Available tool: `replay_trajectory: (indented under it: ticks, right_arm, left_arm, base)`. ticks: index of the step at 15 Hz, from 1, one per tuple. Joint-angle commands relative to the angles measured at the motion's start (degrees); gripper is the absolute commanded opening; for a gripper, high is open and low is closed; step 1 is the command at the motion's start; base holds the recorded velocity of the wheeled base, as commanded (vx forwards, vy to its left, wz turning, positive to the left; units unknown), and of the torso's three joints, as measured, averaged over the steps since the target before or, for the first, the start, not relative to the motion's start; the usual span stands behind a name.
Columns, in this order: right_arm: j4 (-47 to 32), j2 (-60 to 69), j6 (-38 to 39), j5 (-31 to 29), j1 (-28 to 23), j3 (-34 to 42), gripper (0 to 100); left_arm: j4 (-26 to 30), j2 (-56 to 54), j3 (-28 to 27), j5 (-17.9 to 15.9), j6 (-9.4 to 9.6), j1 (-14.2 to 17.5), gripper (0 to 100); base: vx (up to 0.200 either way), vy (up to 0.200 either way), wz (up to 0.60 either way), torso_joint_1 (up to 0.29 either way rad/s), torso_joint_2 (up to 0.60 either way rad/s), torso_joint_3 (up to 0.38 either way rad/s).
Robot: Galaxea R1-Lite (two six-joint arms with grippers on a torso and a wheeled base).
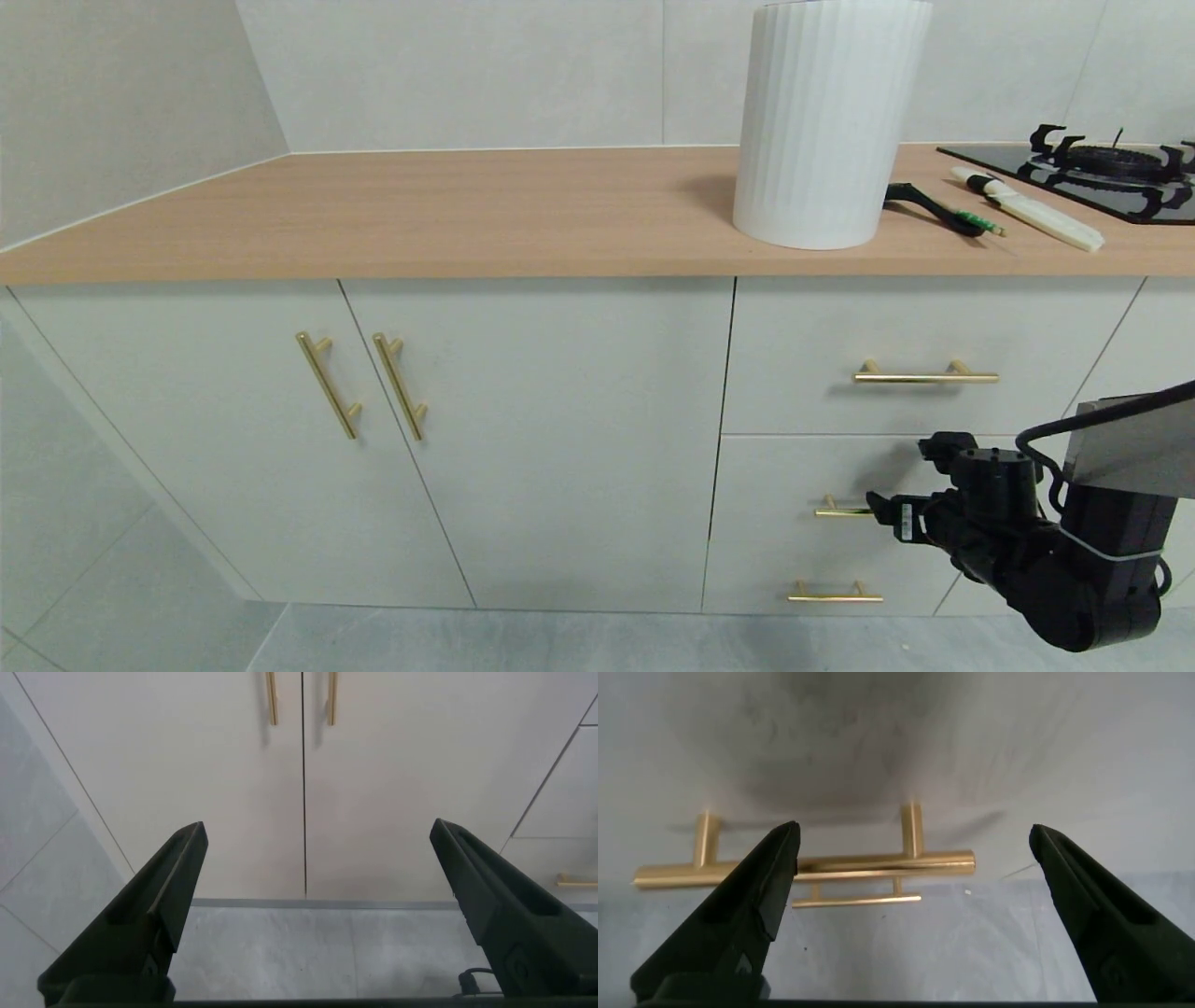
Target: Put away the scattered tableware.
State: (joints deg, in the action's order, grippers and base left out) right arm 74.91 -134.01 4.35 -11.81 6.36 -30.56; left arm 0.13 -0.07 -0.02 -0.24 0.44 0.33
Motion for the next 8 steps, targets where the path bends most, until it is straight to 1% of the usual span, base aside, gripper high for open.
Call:
replay_trajectory:
  ticks: [1, 8]
  right_arm:
    - [0.4, -2.2, -0.1, -0.1, 0.1, -0.6, 100]
    - [0.1, -3.3, -2.9, 0.0, 0.4, 1.6, 100]
  left_arm:
    - [0.0, 0.1, 0.0, 0.0, 0.09, 0.0, 100]
    - [0.0, 0.1, 0.0, 0.0, 0.09, 0.0, 100]
  base:
    - [0.000, 0.000, 0.00, 0.000, 0.00, 0.000]
    - [0.000, 0.000, 0.00, 0.000, 0.00, 0.000]
